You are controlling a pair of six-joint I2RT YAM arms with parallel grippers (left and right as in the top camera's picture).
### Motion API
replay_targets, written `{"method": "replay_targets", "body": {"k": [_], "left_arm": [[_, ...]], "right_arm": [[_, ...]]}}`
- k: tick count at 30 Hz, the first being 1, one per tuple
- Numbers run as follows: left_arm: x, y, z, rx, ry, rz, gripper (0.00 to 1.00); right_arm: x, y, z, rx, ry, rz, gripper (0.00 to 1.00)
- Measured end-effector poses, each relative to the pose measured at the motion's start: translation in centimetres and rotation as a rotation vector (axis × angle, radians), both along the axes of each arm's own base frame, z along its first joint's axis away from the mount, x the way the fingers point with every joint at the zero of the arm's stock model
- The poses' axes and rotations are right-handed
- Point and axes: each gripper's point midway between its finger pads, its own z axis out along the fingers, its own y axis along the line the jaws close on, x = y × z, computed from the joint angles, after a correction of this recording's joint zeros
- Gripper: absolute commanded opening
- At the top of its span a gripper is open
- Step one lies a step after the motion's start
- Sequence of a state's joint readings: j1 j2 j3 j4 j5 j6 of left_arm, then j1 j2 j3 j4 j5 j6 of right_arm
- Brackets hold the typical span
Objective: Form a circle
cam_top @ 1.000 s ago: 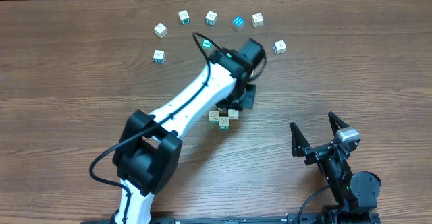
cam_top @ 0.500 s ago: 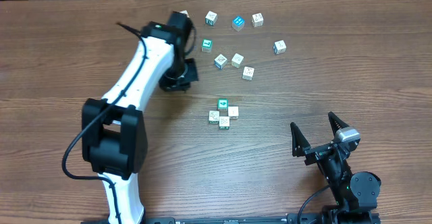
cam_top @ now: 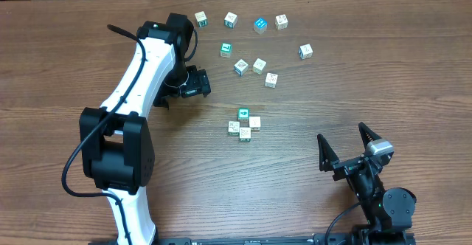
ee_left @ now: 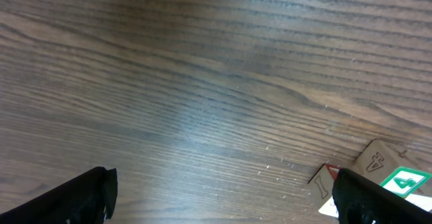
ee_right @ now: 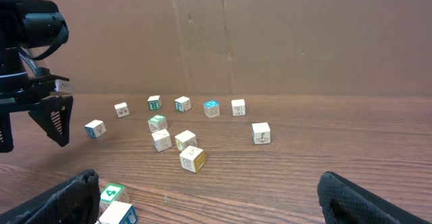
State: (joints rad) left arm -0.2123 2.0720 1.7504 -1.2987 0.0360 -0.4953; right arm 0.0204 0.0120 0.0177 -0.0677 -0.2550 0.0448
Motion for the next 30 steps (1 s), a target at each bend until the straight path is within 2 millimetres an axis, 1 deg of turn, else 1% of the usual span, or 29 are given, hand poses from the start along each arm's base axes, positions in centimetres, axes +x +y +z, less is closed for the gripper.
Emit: {"method": "replay_targets", "body": {"k": [7, 18, 30], "left_arm": [[0.7, -0.1, 0.0, -0.003, -0.031, 0.0, 1.0], [1.3, -0.2, 0.0, -0.007, -0.052, 0.0, 1.0], [1.3, -0.2, 0.0, -0.008, -0.053, 0.0, 1.0]], "right_arm": [[0.0, 0.0, 0.0, 0.0, 0.0, 0.0, 1.0], [0.0, 0.0, 0.0, 0.0, 0.0, 0.0, 1.0], [0.0, 0.0, 0.0, 0.0, 0.0, 0.0, 1.0]]}}
